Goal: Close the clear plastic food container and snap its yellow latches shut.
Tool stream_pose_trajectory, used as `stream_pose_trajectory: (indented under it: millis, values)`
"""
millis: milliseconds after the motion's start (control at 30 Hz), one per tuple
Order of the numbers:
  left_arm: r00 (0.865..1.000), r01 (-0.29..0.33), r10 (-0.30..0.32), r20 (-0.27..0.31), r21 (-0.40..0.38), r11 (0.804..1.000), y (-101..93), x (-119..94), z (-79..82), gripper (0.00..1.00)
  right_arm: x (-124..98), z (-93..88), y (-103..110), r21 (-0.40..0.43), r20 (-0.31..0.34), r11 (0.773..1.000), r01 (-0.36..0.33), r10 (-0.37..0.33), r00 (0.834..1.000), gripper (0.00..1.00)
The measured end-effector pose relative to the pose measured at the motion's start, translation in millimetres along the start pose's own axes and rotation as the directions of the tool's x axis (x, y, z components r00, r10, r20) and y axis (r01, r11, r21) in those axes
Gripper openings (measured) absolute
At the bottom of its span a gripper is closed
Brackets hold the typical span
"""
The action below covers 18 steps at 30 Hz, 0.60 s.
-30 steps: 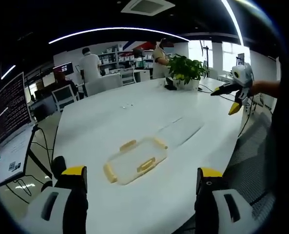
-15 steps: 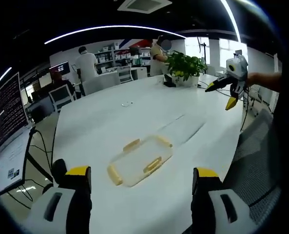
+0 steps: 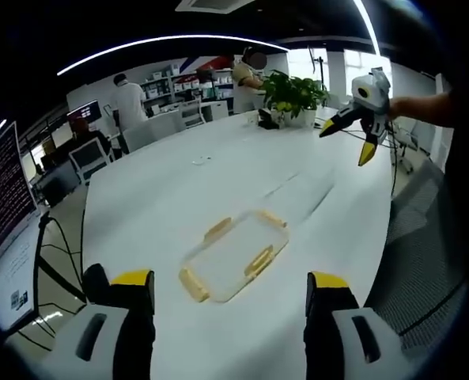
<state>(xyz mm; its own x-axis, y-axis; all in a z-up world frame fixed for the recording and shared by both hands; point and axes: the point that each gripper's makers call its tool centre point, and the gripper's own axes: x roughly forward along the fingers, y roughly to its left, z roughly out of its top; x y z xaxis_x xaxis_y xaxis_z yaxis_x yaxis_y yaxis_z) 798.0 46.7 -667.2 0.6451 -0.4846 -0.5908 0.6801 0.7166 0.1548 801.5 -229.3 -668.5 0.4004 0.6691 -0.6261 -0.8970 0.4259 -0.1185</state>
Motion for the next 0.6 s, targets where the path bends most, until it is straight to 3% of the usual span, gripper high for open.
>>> stream_pose_trajectory:
  millis: [600]
  values:
    - [0.996,0.066,-0.061,-0.058,0.081,0.995,15.8,21,-16.6,0.66,42,14.7,-4,-0.097,-0.06,0.987,-0.13,0.124,0.99,0.61]
